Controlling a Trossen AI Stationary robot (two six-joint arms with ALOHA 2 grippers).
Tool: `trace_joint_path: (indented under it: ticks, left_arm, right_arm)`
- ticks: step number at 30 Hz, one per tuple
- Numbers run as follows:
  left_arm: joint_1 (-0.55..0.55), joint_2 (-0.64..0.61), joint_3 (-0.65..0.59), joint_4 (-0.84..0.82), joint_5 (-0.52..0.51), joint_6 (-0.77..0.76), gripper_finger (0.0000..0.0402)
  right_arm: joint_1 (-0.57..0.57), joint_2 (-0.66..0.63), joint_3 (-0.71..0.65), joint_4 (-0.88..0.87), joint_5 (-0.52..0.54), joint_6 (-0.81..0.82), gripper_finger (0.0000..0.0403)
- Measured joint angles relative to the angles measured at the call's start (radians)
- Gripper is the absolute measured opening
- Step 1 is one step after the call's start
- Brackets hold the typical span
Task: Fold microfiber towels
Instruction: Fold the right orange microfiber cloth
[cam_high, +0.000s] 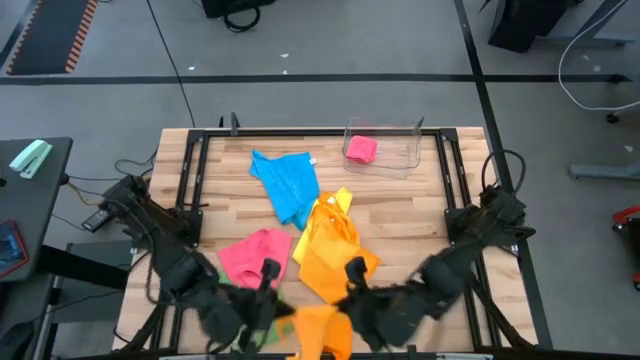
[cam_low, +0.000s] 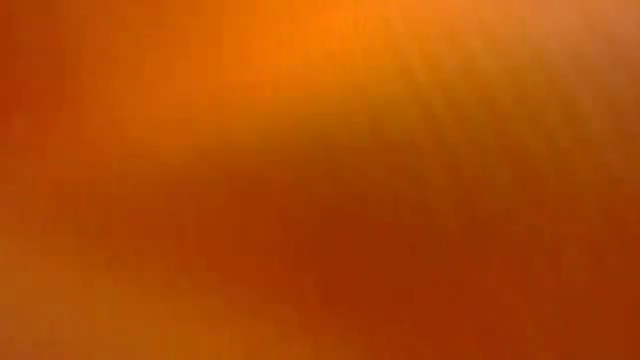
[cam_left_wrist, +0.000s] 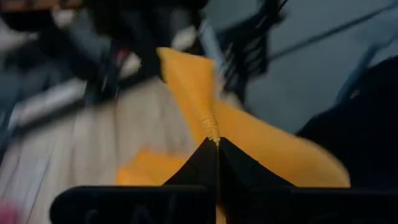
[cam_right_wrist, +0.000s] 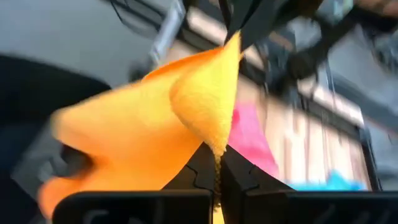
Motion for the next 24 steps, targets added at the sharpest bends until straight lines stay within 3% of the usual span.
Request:
trace_joint_path:
  ticks: [4,9,13,19,24]
  left_arm:
    - [0.055,0.0,-0.006,-0.161,-0.044,-0.111,0.0028]
    - [0.139,0.0,-0.072,-0.295,-0.066,-0.19,0.0012]
    - [0.207,0.001,-0.119,-0.36,-0.07,-0.196,0.001]
    - [0.291,-0.021,-0.121,-0.399,-0.153,-0.114,0.0034]
    - [0.34,-0.04,-0.12,-0.397,-0.117,-0.147,0.002]
  right_arm:
    - [-0.091,0.001,-0.114,-0.017,0.012,-0.01,0.001]
    - [-0.21,0.001,-0.198,-0.027,0.032,-0.019,0.001]
    - [-0.279,0.001,-0.19,-0.116,0.068,-0.035,0.001]
    - [-0.336,-0.035,-0.16,-0.195,0.225,-0.111,0.001]
    - [-0.372,-0.055,-0.158,-0.211,0.189,-0.105,0.001]
